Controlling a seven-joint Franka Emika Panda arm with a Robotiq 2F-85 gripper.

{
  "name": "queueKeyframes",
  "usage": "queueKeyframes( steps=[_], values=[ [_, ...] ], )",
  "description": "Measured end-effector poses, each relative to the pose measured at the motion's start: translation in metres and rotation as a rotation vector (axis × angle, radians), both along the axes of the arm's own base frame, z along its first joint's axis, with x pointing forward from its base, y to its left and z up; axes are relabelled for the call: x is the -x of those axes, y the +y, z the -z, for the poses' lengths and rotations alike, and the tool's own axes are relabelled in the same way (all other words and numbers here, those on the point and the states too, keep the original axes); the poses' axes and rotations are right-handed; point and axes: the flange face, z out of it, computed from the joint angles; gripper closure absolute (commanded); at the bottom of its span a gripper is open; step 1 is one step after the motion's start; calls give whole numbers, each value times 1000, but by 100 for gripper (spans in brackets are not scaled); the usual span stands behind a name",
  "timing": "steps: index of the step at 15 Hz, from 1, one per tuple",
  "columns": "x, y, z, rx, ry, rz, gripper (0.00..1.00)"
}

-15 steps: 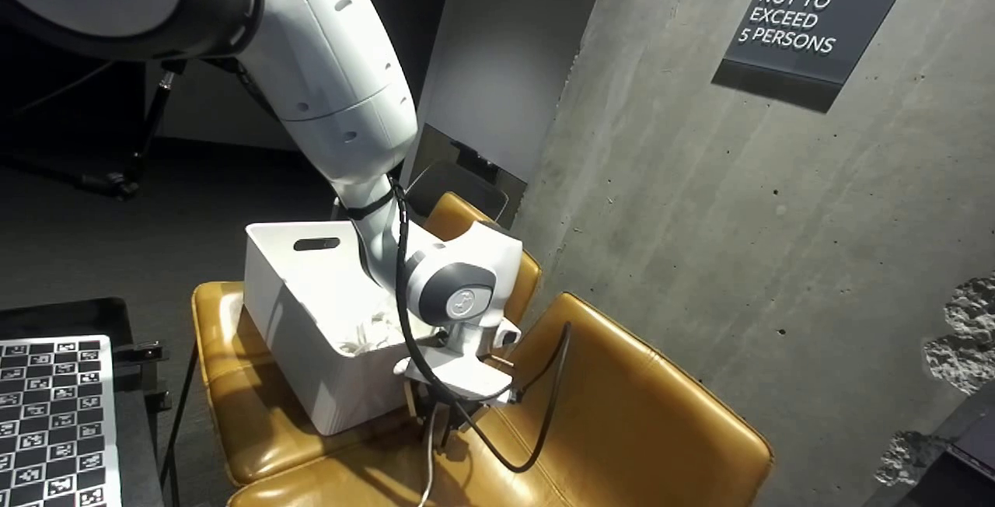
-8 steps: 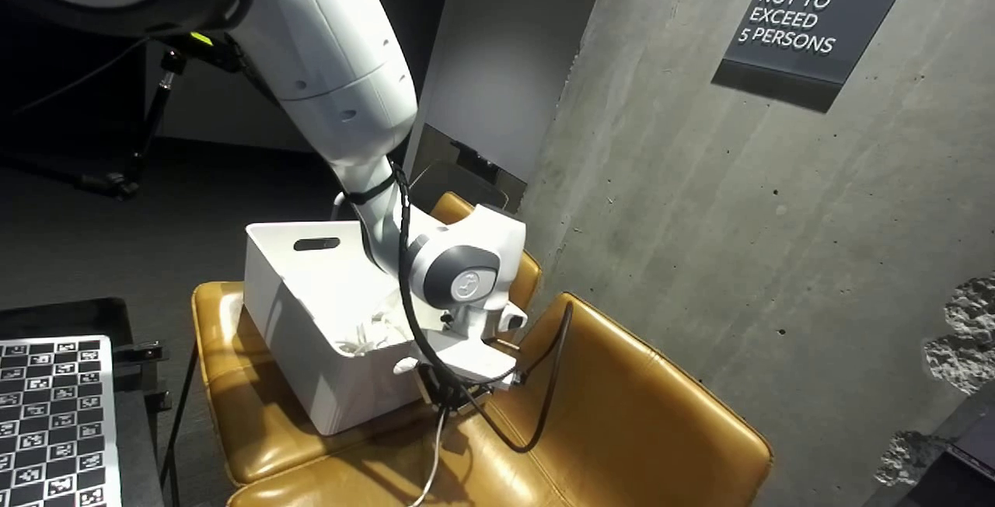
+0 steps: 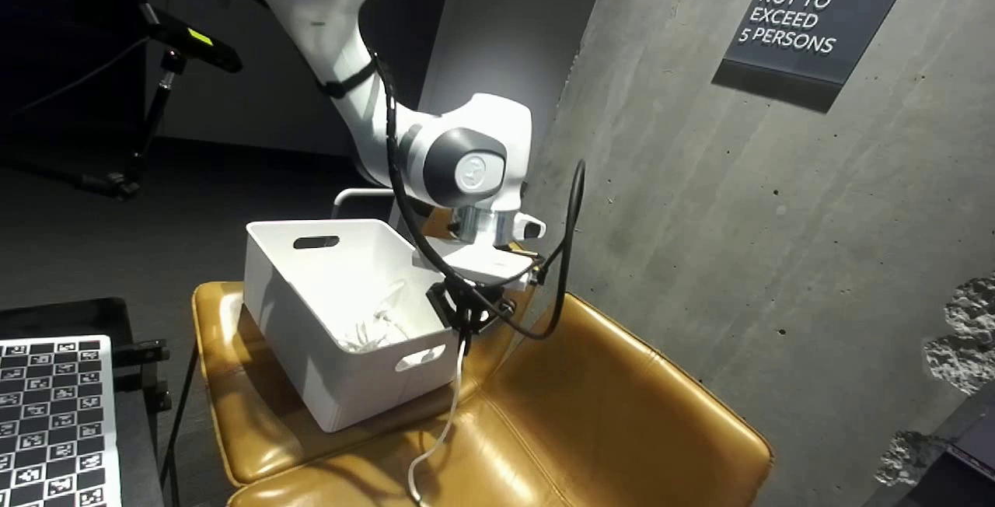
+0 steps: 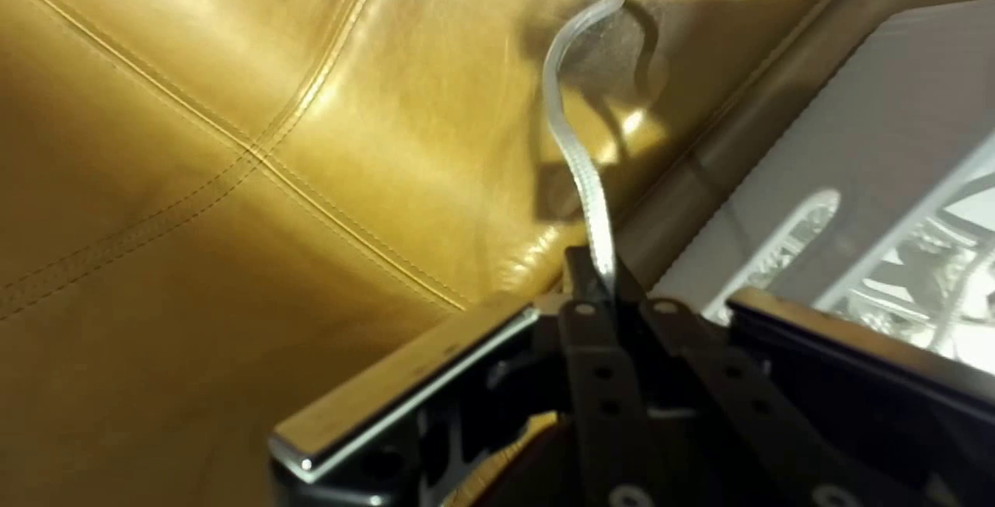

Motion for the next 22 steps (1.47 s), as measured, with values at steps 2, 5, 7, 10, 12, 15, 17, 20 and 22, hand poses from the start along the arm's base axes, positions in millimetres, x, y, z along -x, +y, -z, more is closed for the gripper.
queueKeyframes(
  steps=[2,5,7,10,12,15,17,20,22],
  values=[
    [17,10,-32,14,-26,0,99],
    [41,35,-83,13,-81,-7,99],
    [54,61,-123,7,-129,-17,99],
    [72,116,-185,-13,-212,-31,99],
    [82,155,-217,-36,-270,-37,99],
    [89,190,-227,-74,-317,-33,99],
    [88,191,-216,-95,-331,-21,99],
    [85,175,-184,-133,-313,27,71],
    [87,162,-163,-163,-288,75,58]
  ],
)
